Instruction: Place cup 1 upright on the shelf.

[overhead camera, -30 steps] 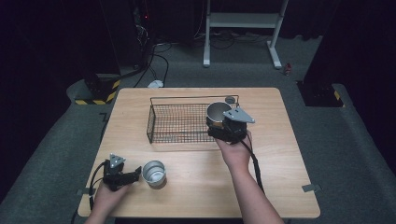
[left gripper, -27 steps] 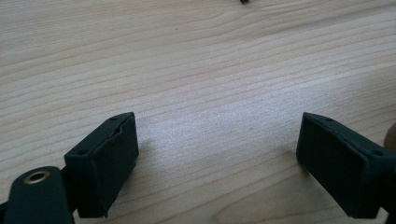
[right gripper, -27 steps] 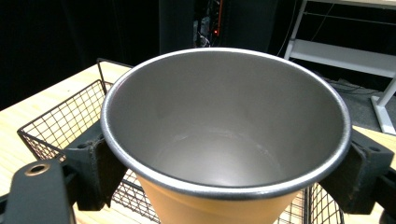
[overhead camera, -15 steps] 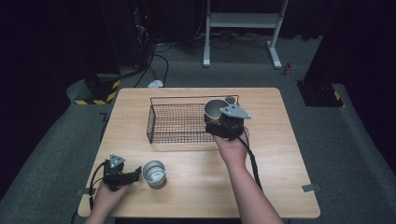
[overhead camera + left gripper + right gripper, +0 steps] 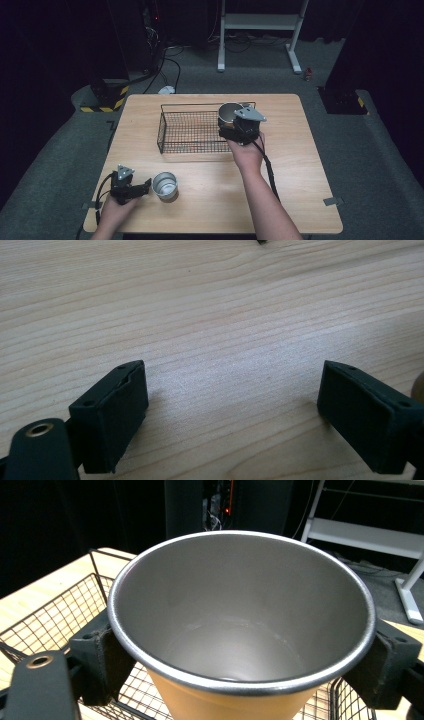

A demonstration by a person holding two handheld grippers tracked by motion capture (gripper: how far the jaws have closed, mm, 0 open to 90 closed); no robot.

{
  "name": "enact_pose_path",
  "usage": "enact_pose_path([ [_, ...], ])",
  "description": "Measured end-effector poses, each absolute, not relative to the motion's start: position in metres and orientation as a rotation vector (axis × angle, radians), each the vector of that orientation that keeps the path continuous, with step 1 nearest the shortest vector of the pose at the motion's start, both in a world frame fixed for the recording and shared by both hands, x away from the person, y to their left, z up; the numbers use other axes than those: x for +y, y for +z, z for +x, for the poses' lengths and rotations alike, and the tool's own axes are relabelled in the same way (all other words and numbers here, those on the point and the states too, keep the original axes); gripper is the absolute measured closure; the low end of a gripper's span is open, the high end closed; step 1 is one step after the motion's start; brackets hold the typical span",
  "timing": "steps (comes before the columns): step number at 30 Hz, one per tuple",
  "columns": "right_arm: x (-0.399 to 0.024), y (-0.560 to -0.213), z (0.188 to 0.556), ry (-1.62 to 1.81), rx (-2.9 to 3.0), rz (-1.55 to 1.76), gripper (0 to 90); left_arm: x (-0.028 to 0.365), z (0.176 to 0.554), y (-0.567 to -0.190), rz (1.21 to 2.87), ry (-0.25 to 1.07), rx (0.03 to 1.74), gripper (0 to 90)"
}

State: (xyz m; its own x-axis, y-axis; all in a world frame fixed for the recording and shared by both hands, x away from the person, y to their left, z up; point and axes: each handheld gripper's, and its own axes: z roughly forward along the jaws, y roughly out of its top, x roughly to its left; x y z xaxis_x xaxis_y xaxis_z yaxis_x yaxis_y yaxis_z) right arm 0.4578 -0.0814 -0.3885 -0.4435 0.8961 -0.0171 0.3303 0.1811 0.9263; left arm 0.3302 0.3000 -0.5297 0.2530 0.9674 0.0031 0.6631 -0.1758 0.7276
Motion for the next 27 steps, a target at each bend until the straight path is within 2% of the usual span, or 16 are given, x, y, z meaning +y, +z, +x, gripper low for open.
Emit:
enact_pose_path([
  [11, -0.079, -0.39, 0.476, 1.235, 1.873, 1.173, 13.3, 0.3, 0.33, -0.53, 1.915, 0.641, 1.479, 13.2],
  [27, -0.073, -0.412, 0.506, 1.152, 1.907, 1.247, 13.3, 0.3, 0.33, -0.53, 1.916, 0.641, 1.479, 13.2],
])
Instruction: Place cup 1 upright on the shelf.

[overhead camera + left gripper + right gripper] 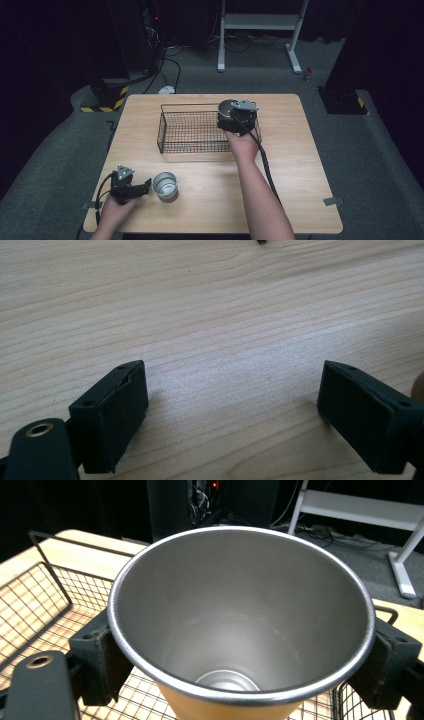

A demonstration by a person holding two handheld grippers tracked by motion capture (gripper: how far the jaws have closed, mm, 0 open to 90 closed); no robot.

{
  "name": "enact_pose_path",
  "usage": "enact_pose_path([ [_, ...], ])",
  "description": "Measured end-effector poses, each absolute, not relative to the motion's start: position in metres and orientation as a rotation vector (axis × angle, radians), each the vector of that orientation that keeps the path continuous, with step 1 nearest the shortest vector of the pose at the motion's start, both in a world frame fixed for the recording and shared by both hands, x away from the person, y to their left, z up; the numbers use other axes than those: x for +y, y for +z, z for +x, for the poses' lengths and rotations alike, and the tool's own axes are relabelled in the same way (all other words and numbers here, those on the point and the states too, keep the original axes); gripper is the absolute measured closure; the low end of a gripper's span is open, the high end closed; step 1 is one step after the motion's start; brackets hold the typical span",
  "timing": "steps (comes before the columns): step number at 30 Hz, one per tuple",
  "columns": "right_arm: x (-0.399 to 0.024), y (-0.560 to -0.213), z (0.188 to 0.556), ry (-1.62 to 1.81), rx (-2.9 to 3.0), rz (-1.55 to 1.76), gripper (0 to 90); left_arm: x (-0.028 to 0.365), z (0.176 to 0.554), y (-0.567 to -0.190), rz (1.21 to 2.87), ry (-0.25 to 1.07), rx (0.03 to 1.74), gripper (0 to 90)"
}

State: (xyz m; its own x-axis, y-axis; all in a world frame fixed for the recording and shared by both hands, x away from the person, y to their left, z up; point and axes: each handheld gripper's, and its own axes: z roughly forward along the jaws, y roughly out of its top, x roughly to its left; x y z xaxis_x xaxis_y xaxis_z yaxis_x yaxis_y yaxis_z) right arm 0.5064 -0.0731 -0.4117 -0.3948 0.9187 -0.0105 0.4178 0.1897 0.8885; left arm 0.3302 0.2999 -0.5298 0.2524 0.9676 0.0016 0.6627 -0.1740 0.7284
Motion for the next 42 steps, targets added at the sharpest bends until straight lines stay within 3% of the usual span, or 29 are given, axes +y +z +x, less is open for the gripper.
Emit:
enact_pose_path([
  [42, -0.066, -0.454, 0.526, 1.012, 2.002, 1.362, 13.2, 0.3, 0.33, -0.53, 1.915, 0.637, 1.48, 13.3],
])
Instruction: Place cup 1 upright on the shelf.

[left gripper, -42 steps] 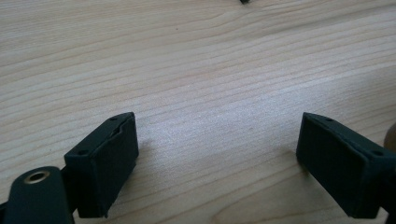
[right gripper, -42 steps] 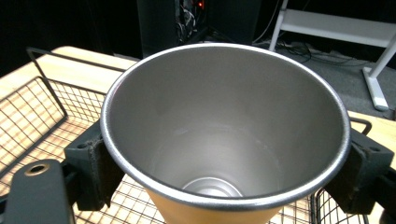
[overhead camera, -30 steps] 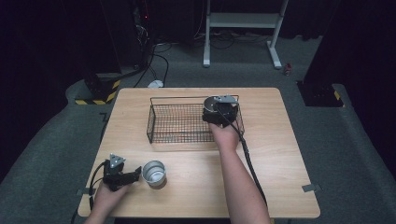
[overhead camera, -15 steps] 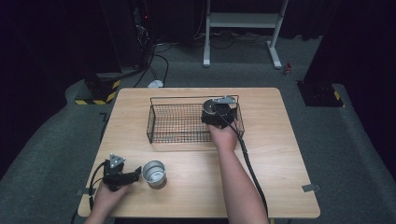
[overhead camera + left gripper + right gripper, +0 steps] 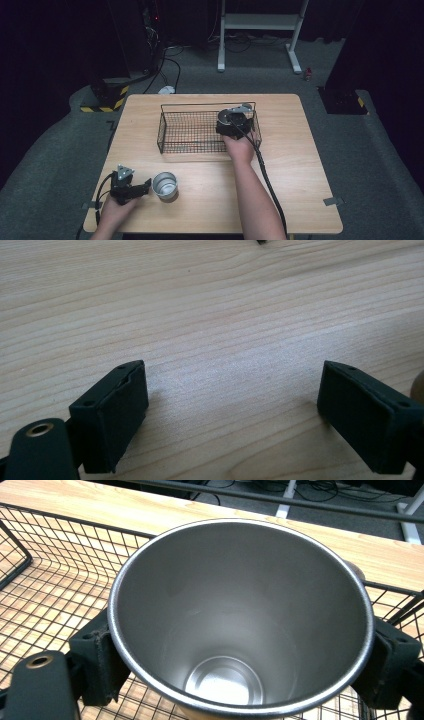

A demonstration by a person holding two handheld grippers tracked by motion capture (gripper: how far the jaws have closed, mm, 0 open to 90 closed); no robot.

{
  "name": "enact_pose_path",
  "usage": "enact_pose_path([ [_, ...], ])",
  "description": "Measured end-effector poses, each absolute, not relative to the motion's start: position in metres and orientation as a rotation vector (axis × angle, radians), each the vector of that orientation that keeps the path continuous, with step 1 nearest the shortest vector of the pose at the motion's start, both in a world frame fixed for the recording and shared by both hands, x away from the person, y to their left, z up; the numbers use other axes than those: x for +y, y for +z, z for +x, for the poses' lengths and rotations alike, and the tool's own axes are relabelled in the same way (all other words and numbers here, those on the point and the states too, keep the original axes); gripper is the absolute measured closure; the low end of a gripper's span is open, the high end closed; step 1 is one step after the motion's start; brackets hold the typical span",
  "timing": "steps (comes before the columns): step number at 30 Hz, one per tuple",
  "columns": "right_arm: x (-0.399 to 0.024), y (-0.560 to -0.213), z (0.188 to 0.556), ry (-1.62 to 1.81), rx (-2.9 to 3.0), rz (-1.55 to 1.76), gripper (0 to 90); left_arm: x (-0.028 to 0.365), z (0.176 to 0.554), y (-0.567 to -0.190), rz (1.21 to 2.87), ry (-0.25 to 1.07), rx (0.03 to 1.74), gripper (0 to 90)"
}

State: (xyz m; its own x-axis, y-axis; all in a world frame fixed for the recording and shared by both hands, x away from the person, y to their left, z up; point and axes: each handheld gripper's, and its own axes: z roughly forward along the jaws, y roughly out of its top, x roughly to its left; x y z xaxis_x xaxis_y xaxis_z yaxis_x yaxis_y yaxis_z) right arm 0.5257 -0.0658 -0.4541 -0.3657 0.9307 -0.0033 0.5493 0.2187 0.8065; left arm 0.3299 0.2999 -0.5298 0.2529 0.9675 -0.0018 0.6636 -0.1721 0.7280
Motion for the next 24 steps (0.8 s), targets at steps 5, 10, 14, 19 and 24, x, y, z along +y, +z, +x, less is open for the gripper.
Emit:
enact_pose_path([
  [5, -0.0662, -0.4566, 0.5258, 1.003, 2.011, 1.358, 13.2, 0.3, 0.33, -0.5297, 1.916, 0.638, 1.479, 13.3],
  [10, -0.0664, -0.458, 0.5244, 1.006, 2.01, 1.358, 13.1, 0.3001, 0.33, -0.5297, 1.917, 0.638, 1.478, 13.3],
  [14, -0.0659, -0.458, 0.5232, 1.002, 2.014, 1.359, 12.9, 0.3001, 0.33, -0.5297, 1.917, 0.638, 1.478, 13.3],
  [19, -0.0659, -0.4598, 0.5222, 0.995, 2.016, 1.35, 12.8, 0.3001, 0.33, -0.5297, 1.917, 0.638, 1.478, 13.3],
  [24, -0.0669, -0.4601, 0.5217, 0.998, 2.014, 1.354, 12.7, 0.3001, 0.33, -0.5297, 1.917, 0.639, 1.478, 13.3],
])
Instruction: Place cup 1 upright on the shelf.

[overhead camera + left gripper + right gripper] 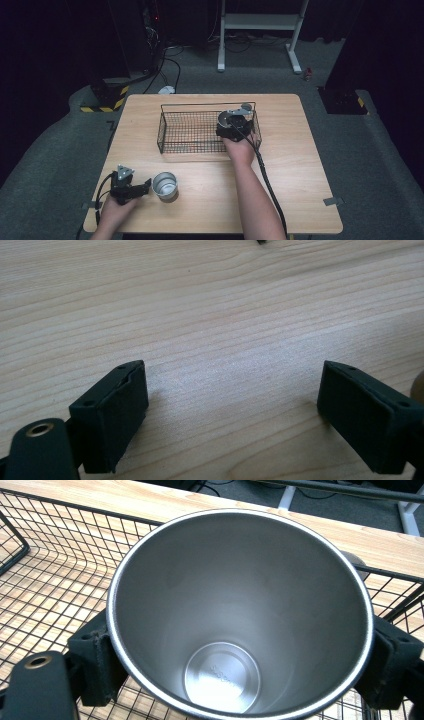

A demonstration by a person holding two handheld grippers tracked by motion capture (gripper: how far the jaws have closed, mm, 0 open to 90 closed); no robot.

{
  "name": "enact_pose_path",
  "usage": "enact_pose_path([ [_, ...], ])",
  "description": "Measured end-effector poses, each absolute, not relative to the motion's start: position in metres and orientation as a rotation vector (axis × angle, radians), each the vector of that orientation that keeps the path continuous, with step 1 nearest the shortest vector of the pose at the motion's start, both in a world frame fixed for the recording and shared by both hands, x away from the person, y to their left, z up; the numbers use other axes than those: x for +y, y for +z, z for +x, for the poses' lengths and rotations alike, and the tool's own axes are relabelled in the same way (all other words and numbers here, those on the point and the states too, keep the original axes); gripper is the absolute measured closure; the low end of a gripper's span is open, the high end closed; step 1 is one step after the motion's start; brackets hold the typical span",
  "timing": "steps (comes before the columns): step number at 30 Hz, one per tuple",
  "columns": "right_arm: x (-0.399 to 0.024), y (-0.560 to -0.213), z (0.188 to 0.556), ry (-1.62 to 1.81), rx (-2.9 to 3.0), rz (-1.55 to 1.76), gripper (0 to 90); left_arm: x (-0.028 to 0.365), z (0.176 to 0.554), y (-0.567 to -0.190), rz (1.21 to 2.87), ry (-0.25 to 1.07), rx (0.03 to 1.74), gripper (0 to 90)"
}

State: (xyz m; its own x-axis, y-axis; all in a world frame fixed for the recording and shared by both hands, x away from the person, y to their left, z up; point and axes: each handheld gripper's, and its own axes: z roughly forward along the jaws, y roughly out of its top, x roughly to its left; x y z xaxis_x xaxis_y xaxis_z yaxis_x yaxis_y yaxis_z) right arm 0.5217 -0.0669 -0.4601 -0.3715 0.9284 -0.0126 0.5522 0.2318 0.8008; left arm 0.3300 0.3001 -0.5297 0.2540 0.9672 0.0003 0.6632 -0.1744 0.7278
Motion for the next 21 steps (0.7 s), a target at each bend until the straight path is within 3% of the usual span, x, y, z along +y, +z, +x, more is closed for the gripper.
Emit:
enact_pose_path([
  [21, -0.0707, -0.4609, 0.517, 0.987, 2.023, 1.36, 9.9, 0.3, 0.33, -0.5296, 1.919, 0.638, 1.478, 13.3],
])
